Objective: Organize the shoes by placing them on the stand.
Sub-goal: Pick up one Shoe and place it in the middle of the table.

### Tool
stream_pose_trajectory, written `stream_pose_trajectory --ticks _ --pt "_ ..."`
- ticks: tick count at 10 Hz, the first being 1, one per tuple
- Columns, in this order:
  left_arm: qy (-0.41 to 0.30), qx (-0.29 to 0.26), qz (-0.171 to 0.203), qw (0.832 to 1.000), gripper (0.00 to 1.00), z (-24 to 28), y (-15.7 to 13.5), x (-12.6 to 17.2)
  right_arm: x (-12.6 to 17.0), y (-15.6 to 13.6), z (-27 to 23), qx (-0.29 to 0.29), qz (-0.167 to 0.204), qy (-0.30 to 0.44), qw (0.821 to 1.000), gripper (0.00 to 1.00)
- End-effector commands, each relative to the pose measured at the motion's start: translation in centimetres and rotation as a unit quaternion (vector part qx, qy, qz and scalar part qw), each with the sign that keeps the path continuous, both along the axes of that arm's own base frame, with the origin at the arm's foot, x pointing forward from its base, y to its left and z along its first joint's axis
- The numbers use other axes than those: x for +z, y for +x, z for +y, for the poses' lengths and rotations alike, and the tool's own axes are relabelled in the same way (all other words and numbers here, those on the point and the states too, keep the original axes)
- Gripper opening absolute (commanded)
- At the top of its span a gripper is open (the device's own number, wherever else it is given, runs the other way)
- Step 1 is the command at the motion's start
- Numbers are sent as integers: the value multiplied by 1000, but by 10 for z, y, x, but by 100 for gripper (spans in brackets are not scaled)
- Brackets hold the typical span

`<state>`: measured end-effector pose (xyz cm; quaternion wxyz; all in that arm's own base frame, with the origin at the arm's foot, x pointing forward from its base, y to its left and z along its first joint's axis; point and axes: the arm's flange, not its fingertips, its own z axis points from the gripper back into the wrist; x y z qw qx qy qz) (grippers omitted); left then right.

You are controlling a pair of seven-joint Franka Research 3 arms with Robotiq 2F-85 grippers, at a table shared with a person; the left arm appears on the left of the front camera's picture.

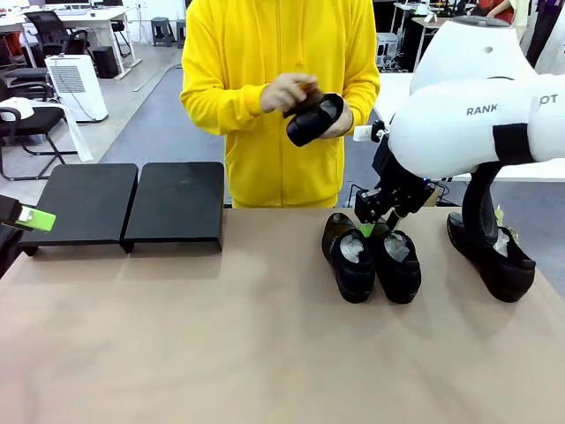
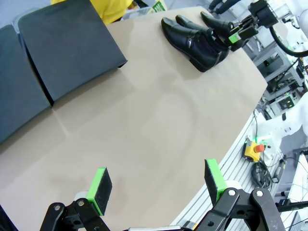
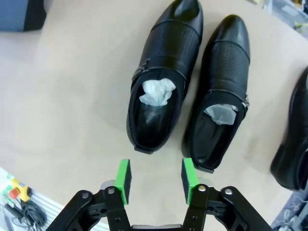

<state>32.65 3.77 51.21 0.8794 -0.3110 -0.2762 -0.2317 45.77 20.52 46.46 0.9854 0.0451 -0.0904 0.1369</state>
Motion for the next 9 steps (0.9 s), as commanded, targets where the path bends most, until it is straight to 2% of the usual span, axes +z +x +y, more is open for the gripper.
stream_pose_trajectory --ticks 1,3,4,7,8,9 --pt "-9 -7 -6 1000 100 1 1 -1 -10 0 7 -41 -21 13 999 55" --pt "-9 -7 -6 1000 100 1 1 -1 -13 3 7 -84 -36 15 996 55" --pt "-9 -7 -6 1000 100 1 1 -1 -4 3 3 -30 -12 11 999 55" --pt "-9 -7 -6 1000 100 1 1 -1 -9 4 4 -47 -14 16 999 55" --pt "-9 -7 -6 1000 100 1 1 -1 -22 14 12 -61 36 18 997 55" --pt "-9 -7 -6 1000 100 1 1 -1 -33 24 20 -69 50 33 996 55"
